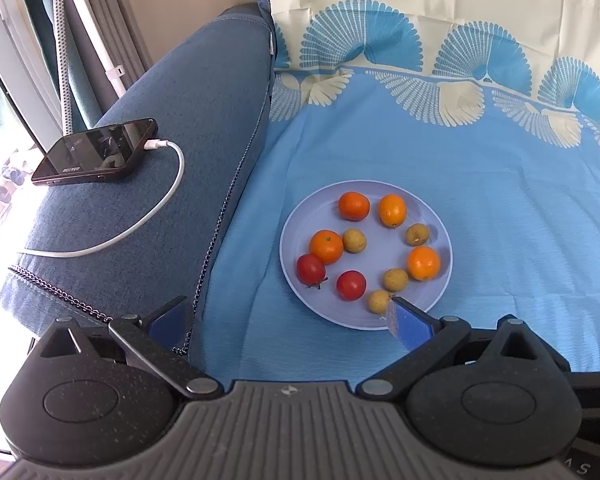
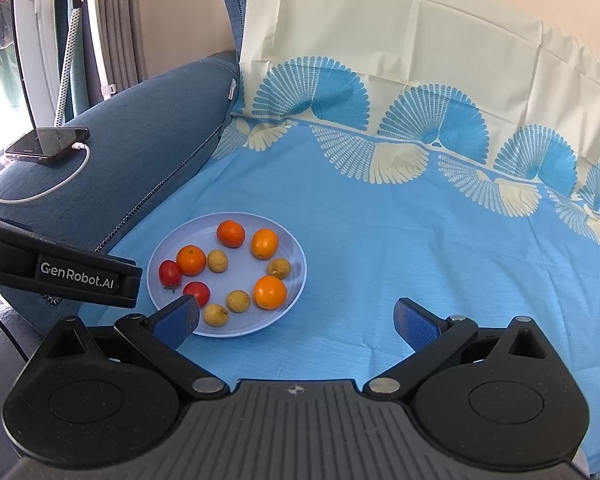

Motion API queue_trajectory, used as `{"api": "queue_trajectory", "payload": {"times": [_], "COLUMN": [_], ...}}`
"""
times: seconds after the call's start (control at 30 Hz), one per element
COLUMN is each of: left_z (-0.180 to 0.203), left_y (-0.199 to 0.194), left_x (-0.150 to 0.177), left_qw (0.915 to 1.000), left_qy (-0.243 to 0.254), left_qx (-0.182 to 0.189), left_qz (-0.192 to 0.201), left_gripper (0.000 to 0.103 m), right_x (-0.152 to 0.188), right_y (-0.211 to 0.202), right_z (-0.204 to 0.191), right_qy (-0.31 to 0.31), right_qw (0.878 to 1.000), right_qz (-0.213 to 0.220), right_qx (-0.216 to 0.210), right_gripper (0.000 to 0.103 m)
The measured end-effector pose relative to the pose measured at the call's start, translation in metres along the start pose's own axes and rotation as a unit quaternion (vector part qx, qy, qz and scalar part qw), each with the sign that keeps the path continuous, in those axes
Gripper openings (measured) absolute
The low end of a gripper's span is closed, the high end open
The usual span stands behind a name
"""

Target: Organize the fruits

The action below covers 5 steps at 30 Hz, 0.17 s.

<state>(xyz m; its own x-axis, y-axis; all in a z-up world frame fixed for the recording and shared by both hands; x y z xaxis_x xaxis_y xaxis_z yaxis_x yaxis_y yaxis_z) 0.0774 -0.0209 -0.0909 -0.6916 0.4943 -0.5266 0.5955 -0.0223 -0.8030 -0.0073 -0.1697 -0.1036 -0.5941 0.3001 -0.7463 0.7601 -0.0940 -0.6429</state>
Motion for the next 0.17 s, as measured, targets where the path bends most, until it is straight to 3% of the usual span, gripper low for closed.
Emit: {"api": "queue_trajectory", "payload": {"times": [0.17], "left_z": [-0.0008], "left_y": [0.002], "left_x": [0.0012], "left_qw": [1.0], "left_qy": [-0.001], "left_qx": [-0.001], "left_qz": [-0.001], "left_gripper": [0.103], "right_x": [0.0001], "right_y": [0.0011], "right_z": [0.0009], "right_qy": [0.001], "right_qw": [1.0], "right_qz": [-0.001], "right_qx": [-0.002], "right_gripper": [0.102]}}
Point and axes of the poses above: each gripper's, at about its wrist camera, not at the fingertips, and y roughly the way its jaws point, z to its right, x to its underside, the point moved 6 cm from there along y, roughly the way its jaws point, and after that the axes turned 12 degrees about y, right-handed, at the moved point
